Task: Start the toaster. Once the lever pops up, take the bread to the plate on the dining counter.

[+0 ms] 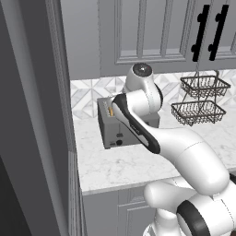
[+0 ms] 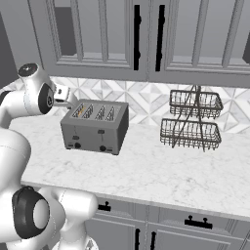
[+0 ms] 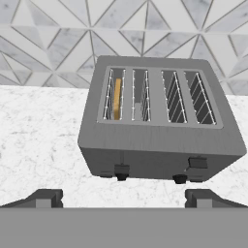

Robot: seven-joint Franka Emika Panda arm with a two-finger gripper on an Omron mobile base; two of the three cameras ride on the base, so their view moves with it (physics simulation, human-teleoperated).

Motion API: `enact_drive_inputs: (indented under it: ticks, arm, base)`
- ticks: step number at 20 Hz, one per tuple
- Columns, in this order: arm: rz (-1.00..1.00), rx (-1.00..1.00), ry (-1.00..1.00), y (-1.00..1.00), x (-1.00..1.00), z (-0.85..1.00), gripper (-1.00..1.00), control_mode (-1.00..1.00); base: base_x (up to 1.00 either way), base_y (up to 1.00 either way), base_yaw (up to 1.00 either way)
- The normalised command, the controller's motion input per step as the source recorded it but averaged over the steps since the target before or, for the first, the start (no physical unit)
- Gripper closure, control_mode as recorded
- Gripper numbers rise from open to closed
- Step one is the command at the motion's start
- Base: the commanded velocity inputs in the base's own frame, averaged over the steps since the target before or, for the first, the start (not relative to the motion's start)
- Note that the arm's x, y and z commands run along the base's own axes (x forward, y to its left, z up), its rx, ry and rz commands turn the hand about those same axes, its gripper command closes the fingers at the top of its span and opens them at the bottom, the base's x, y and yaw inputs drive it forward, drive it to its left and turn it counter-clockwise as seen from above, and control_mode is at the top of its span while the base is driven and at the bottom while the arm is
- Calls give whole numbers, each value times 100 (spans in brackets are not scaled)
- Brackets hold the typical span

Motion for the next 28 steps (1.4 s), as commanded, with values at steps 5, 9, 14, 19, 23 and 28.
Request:
enact_drive_inputs:
  ticks: [5, 9, 14, 19, 23, 28]
  arm:
    - [0, 0, 0, 0, 0, 0, -100, -100]
    - [0, 0, 0, 0, 0, 0, -100, -100]
    - [0, 0, 0, 0, 0, 0, -100, -100]
    - [0, 0, 0, 0, 0, 0, -100, -100]
    - [0, 0, 0, 0, 0, 0, -100, -100]
    - [0, 0, 0, 0, 0, 0, -100, -100]
  base:
    - [0, 0, 0]
    - [0, 0, 0]
    - [0, 0, 0]
    - [0, 0, 0]
    - [0, 0, 0]
    - [0, 0, 0]
